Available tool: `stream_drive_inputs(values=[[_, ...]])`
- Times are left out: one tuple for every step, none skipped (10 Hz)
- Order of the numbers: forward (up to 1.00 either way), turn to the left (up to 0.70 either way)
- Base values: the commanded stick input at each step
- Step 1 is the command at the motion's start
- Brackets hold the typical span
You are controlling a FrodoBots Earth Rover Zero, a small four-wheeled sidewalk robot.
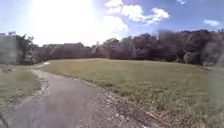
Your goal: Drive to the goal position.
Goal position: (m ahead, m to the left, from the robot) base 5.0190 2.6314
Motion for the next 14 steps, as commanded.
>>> stream_drive_inputs(values=[[0.00, 0.00], [0.00, 0.00], [0.00, 0.00], [0.00, 0.00], [0.00, 0.00], [0.00, 0.00], [0.00, 0.04], [0.00, 0.51], [0.00, 0.70], [0.00, 0.70], [0.00, 0.70], [0.00, 0.70], [0.00, 0.70], [0.00, 0.70]])
